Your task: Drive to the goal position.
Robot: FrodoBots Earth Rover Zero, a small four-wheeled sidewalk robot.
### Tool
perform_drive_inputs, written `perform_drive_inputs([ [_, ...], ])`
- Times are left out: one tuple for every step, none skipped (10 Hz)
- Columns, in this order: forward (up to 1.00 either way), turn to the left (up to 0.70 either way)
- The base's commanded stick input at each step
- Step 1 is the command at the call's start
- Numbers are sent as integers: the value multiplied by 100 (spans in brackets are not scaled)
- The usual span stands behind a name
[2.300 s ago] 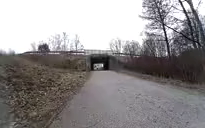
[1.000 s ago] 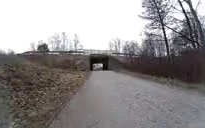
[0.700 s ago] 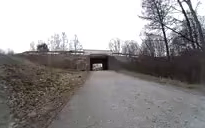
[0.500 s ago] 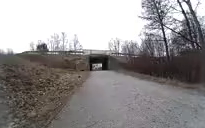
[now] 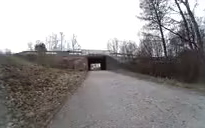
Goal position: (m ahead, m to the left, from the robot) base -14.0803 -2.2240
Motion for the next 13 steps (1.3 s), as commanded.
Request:
perform_drive_inputs([
  [0, -70],
  [0, -70],
  [0, -70],
  [0, -70],
  [0, -70],
  [0, -70],
  [0, -70],
  [0, -70],
  [0, -70],
  [0, -70],
  [0, -70],
  [0, -70],
  [0, -70],
])
